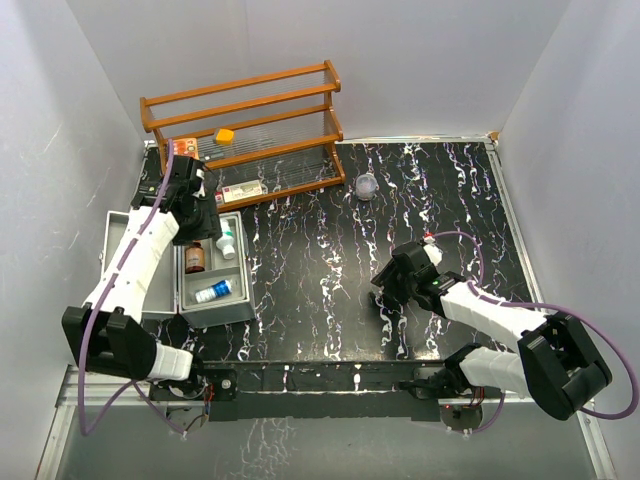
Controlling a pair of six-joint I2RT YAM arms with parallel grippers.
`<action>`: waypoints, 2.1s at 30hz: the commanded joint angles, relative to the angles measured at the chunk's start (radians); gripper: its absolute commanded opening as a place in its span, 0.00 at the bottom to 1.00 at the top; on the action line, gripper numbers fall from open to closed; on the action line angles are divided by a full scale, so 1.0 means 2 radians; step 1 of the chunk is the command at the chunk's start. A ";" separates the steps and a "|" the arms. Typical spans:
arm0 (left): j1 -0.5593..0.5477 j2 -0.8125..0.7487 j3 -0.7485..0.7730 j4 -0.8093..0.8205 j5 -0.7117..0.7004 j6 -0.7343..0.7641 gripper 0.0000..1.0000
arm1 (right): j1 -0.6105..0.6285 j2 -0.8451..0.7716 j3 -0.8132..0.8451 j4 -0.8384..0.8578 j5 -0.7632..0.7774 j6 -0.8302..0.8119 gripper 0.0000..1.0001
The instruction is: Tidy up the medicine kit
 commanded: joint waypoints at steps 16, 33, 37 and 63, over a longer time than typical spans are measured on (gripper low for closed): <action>0.115 -0.025 0.091 0.007 -0.260 0.063 0.76 | -0.006 0.021 0.038 0.012 -0.062 -0.035 0.40; 0.198 0.015 0.061 0.062 -0.219 0.117 0.64 | -0.007 0.077 0.061 -0.006 -0.118 -0.034 0.35; 0.199 0.022 0.042 0.077 -0.208 0.142 0.63 | -0.007 0.073 0.060 -0.004 -0.113 -0.021 0.35; 0.201 0.073 0.052 0.089 -0.299 0.134 0.23 | -0.008 0.067 0.046 -0.002 -0.109 -0.011 0.33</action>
